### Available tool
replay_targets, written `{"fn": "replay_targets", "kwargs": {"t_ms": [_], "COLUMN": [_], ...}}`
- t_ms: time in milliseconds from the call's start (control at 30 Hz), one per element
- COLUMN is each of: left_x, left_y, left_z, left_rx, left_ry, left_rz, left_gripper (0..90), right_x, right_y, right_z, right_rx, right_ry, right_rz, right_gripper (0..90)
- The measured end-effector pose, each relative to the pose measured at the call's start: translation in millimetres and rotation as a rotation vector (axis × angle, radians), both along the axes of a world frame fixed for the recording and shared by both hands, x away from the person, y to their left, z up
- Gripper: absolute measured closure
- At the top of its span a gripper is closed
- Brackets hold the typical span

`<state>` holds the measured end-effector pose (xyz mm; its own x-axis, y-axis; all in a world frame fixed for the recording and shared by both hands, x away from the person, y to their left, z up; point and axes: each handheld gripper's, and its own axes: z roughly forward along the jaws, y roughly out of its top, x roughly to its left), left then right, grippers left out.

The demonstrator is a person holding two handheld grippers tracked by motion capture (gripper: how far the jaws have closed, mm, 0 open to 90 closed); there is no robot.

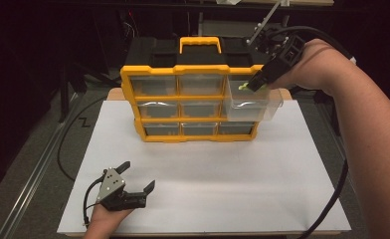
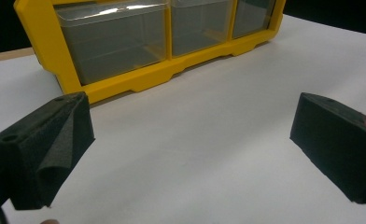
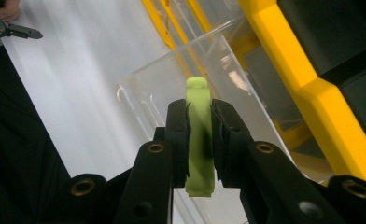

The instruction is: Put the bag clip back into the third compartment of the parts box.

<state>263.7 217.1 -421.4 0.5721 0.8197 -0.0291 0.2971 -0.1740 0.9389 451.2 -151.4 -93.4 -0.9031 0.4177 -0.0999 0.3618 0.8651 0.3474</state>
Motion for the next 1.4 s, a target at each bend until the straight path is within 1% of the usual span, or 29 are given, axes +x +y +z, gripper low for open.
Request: {"fn": "replay_targets", "kwargs": {"t_ms": [100,233,300,433,533,567,667,700,733,767,800,833,900,933,1033,1133,1200,1233,1267,1400], "left_x": [0.4,0.5,0.4,0.0,0.0,0.0,0.2,0.3,0.4,0.5,0.7,0.8,1.3,1.4,0.8,0.7,0.9,1.1,1.2,2.0], "left_y": [0.8,0.6,0.6,1.1,1.4,1.4,1.3,1.0,0.9,0.9,1.0,1.3,1.2,1.2,1.0,0.7,0.6,0.6,0.8,0.9], "left_z": [-0.3,-0.3,-0.3,0.1,0.1,0.0,-0.2,-0.5,-0.7,-0.7,-0.8,-0.7,-1.1,-1.1,-0.9,-0.8,-0.8,-0.9,-0.7,-1.0], "left_rx": [-0.005,-0.004,-0.003,-0.005,-0.005,-0.005,-0.004,-0.002,0.0,0.0,-0.003,-0.003,-0.005,-0.004,-0.001,0.001,0.0,-0.001,0.001,-0.003], "left_ry": [0.0,0.0,0.0,-0.001,-0.001,-0.001,0.0,0.001,0.002,0.003,0.003,0.003,0.002,0.003,0.002,-0.001,0.0,-0.001,0.001,0.005], "left_rz": [0.003,0.002,0.001,0.004,0.004,0.005,0.002,0.001,0.001,0.001,0.002,0.002,0.004,0.004,0.0,-0.004,-0.006,-0.006,-0.007,-0.002], "left_gripper": [0.7,0.7,0.7,0.7,0.7,0.7,0.8,0.7,0.7,0.7,0.7,0.7,0.7,0.7,0.7,0.7,0.7,0.7,0.7,0.7], "right_x": [4.9,10.2,12.8,14.9,16.6,16.7,17.9,18.5,18.6,19.0,19.1,18.2,14.1,11.3,8.7,4.6,0.2,-5.8,-5.8,-15.6], "right_y": [-0.6,-1.3,-0.1,0.9,1.8,2.0,1.2,0.6,-0.2,-0.6,-0.8,-1.2,-1.9,-3.2,-5.6,-10.5,-14.2,-18.9,-18.9,-28.7], "right_z": [-2.3,-9.1,-15.3,-20.8,-27.5,-28.5,-29.1,-28.2,-26.5,-23.5,-20.4,-14.4,-7.8,-5.8,-6.5,-8.1,-9.7,-11.6,-11.6,-11.8], "right_rx": [-0.011,-0.021,-0.025,-0.024,-0.03,-0.036,-0.031,-0.025,-0.011,-0.004,0.001,0.012,0.024,0.021,0.014,0.002,-0.002,0.0,0.0,0.005], "right_ry": [0.002,0.004,0.006,0.008,0.028,0.03,0.022,0.023,0.014,0.009,0.006,0.004,-0.005,-0.005,-0.003,0.0,-0.005,-0.004,-0.004,-0.009], "right_rz": [-0.011,-0.024,-0.021,-0.02,-0.013,-0.01,-0.017,-0.021,-0.017,-0.024,-0.034,-0.037,-0.027,-0.028,-0.033,-0.052,-0.061,-0.062,-0.062,-0.074], "right_gripper": [79.2,79.1,79.0,79.0,79.0,79.0,78.4,77.1,65.8,57.0,51.6,48.7,48.1,46.6,46.1,44.1,43.8,42.4,42.4,39.5]}}
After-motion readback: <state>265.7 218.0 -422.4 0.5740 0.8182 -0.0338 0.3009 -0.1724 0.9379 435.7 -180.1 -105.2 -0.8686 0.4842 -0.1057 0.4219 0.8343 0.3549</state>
